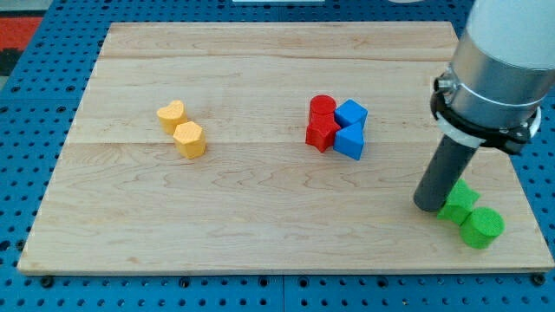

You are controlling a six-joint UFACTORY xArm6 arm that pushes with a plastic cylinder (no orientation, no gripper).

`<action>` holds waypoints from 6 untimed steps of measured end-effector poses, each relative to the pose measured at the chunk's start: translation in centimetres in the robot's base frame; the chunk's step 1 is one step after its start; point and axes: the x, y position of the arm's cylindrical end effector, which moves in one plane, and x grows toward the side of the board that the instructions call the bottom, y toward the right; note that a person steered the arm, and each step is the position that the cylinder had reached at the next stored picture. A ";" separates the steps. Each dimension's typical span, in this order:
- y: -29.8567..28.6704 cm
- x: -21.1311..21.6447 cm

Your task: Separate the red and blue blocks from each other

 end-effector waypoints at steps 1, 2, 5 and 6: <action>-1.0 -2.3; -2.8 -5.3; -8.1 -5.6; -11.6 -5.8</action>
